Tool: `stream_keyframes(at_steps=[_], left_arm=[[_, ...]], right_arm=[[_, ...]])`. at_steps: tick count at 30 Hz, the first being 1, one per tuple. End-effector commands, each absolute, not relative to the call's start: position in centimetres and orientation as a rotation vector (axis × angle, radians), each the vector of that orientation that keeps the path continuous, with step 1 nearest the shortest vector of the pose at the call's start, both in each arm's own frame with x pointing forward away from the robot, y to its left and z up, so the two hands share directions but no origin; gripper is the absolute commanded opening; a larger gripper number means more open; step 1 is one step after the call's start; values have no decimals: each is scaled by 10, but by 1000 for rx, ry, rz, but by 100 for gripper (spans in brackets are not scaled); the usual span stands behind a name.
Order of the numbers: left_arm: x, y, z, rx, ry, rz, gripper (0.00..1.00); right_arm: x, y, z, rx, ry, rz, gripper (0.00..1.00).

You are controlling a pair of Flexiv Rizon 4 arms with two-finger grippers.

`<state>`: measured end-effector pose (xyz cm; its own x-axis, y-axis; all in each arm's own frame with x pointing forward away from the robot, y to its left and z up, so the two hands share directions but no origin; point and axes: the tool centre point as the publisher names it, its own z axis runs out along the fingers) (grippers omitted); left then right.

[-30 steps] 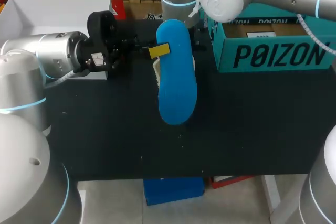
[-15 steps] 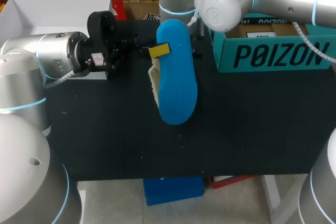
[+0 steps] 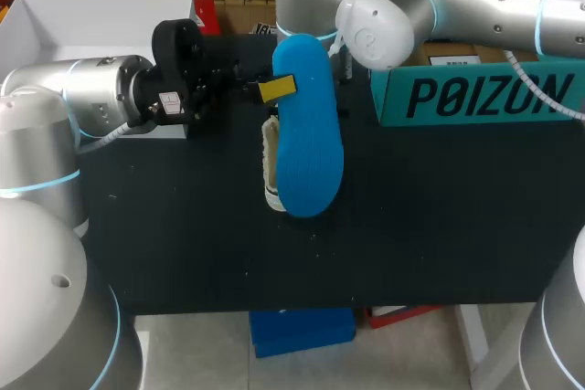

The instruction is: Take the shoe out of the shoebox, open the shoe tongue, remove and reinsert the insole, then place the shoe into the shoebox

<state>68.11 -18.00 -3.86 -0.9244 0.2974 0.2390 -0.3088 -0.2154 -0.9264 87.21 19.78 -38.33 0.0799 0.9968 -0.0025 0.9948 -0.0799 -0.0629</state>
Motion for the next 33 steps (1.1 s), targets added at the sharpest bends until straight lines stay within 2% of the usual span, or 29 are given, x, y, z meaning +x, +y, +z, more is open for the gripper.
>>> stream_keyframes(at_steps=[1, 13, 14, 15, 16, 33], left_arm=[[680, -181, -40, 15, -1670, 2189, 0], [680, -181, -40, 15, -1670, 2189, 0], [680, -181, -40, 15, -1670, 2189, 0], [680, -181, -40, 15, -1670, 2189, 0], [680, -181, -40, 15, -1670, 2189, 0], [680, -181, -40, 15, -1670, 2189, 0]], right_arm=[[872, 197, -392, -2273, -2093, 62, 0], [866, 187, -407, -2302, -2091, 73, 0], [865, 186, -407, -2306, -2112, 68, 6], [865, 187, -406, -2307, -2115, 70, 49], [864, 186, -405, -2307, -2113, 69, 100], [860, 175, -364, -2268, -2143, -68, 100]])
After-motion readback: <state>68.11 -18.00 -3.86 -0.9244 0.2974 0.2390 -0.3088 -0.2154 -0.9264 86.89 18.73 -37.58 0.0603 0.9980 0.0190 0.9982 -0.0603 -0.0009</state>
